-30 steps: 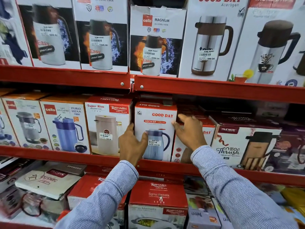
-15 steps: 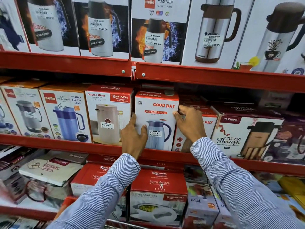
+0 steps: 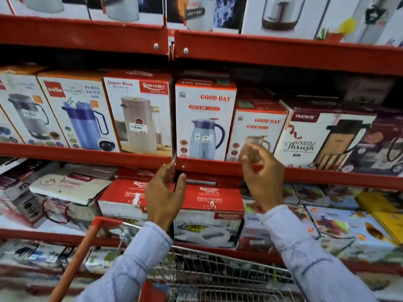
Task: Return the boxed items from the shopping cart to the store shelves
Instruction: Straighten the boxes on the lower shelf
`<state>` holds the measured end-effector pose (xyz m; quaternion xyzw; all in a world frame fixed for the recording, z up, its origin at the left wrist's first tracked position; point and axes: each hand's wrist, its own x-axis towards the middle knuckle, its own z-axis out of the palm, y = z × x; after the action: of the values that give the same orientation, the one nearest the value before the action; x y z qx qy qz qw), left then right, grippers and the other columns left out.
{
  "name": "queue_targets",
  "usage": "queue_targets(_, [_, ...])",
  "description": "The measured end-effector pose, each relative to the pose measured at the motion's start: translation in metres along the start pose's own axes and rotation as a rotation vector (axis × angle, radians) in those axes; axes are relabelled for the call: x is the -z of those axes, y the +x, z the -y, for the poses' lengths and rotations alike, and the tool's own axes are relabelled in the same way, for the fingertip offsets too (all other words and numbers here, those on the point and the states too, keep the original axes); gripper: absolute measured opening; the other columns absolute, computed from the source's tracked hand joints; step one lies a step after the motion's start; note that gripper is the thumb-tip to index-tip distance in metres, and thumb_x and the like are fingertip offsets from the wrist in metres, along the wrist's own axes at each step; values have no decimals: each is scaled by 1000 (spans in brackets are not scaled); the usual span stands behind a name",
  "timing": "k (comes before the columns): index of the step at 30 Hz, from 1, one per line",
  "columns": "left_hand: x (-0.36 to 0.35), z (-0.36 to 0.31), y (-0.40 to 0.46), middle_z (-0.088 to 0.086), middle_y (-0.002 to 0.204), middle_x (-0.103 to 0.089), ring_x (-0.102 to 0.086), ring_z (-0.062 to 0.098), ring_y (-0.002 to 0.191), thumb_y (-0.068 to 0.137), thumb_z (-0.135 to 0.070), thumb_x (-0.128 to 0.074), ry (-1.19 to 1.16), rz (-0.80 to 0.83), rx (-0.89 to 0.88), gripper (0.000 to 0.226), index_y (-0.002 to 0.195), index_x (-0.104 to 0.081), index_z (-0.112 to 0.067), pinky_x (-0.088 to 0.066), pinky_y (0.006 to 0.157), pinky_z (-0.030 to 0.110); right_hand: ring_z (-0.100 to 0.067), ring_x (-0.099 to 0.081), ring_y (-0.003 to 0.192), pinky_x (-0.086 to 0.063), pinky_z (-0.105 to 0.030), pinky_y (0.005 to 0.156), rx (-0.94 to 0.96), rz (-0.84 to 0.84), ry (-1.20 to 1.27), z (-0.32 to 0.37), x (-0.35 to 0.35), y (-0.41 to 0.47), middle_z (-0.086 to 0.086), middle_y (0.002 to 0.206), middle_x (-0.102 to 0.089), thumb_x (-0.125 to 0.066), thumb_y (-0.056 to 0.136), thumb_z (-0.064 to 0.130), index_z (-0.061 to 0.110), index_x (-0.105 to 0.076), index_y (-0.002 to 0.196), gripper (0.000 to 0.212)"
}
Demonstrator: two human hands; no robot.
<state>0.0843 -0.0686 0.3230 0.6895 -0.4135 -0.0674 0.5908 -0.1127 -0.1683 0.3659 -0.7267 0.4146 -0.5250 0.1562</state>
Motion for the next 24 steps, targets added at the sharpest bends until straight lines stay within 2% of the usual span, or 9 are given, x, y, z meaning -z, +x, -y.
queue_targets(2, [4,24,-27,4,117,-73,-70,21,106,88,-23,-70,25,42,133,40,126,-65,-10,-52,87,27,-12,-66,103,-56,-40,93,-167,28,47,-24,-5,-32,2,113,-71,-61,90,22,19,-64,120,30])
queue_targets(5, [4,51,-49,11,119,-72,-67,18,97,88,-23,-70,113,112,234,47,131,-60,-6,-48,85,24,-18,-64,107,-53,-45,96,-405,134,24,-52,-15,-71,-6,122,-68,-61,90,18,13,-60,126,36])
queue_targets(8, [-2,60,-57,13,113,-73,-69,26,98,88,-22,-69,169,170,233,44,128,-60,-7,-50,83,26,-28,-59,121,-49,-41,100,-551,257,-39,-64,-23,-95,-13,134,-60,-60,92,22,9,-52,135,46])
queue_targets(10, [-6,62,-58,12,110,-73,-69,26,96,87,-20,-69,167,172,206,43,127,-61,-5,-54,84,29,-31,-62,115,-49,-35,92,-624,315,-56,-65,-27,-102,-15,130,-62,-58,93,20,6,-49,136,46])
queue_targets(12, [-8,63,-59,11,108,-73,-66,19,88,88,-21,-69,193,167,216,47,130,-59,-3,-50,79,24,-31,-66,98,-46,-29,78,-659,347,-59,-66,-30,-106,-14,116,-69,-57,93,17,7,-50,134,43])
queue_targets(15, [-11,71,-62,15,108,-75,-67,24,84,88,-27,-68,245,210,229,50,132,-58,-3,-44,75,22,-29,-68,96,-45,-28,78,-692,376,-37,-71,-35,-111,-8,106,-71,-57,91,17,14,-55,126,35])
queue_targets(18, [-15,76,-65,22,102,-75,-68,29,78,88,-28,-67,272,253,229,54,136,-55,-4,-48,74,28,-20,-63,88,-42,-26,79,-729,389,-15,-69,-34,-111,0,98,-67,-57,90,16,16,-59,122,32])
queue_targets(20, [-17,75,-65,20,104,-75,-65,24,74,88,-27,-67,259,242,235,56,137,-54,-3,-50,78,29,-21,-66,97,-41,-24,81,-737,371,0,-68,-33,-111,0,103,-70,-57,89,15,17,-61,120,31])
queue_targets(24, [-17,75,-64,16,123,-70,-69,29,102,85,-27,-71,201,229,262,62,140,-51,-6,-56,91,38,-19,-65,103,-41,-24,85,-760,356,31,-65,-29,-114,-3,115,-71,-55,91,14,19,-64,118,29])
